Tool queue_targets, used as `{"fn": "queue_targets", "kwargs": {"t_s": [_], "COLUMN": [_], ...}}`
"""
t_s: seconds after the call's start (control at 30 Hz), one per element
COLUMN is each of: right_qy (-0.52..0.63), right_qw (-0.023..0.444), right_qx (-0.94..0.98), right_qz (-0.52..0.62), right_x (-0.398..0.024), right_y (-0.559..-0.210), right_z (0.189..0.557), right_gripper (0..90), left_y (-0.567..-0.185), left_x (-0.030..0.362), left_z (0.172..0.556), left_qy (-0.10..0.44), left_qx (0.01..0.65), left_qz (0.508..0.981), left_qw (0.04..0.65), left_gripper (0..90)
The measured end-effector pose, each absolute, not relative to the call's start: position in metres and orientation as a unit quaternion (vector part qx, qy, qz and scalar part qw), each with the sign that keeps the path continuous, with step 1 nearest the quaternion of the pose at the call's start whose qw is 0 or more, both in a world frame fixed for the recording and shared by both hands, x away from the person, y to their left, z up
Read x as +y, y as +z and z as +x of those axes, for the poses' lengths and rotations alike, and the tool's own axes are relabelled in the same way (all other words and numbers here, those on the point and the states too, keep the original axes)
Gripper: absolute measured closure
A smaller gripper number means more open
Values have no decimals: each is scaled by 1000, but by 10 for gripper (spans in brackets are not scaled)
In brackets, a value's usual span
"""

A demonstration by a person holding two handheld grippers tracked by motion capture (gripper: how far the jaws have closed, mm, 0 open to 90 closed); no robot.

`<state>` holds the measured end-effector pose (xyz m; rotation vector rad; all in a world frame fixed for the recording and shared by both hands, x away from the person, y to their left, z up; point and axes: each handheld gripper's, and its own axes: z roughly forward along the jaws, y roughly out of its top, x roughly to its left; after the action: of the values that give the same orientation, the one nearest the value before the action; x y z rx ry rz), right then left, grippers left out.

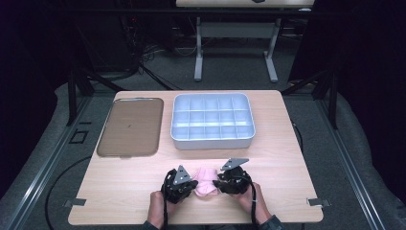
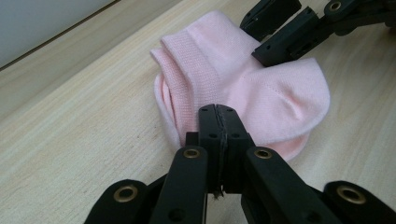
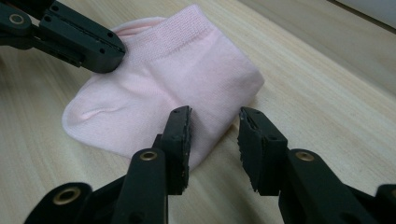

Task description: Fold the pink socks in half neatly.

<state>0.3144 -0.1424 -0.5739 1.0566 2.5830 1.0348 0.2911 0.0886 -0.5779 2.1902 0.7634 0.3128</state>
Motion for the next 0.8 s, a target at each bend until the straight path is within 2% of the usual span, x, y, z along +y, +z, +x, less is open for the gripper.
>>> {"fn": "queue_targets", "kwargs": {"t_s": [0.2,0.3,0.8], "right_qy": [356,366,380], "right_qw": [57,29,29], "right_qx": [855,846,841], "right_qz": [372,387,383], "right_x": [-144,-146,-154], "right_y": [-575,-576,-576], "right_z": [315,318,317], "right_gripper": [766,820,849], "left_y": [-580,-580,-582], "left_x": [92,91,87], "left_z": [291,290,294], "left_qy": [128,133,117], "left_qx": [304,305,314], "left_qz": [863,863,854], "left_qw": [383,380,398], "left_gripper": [897,897,895]}}
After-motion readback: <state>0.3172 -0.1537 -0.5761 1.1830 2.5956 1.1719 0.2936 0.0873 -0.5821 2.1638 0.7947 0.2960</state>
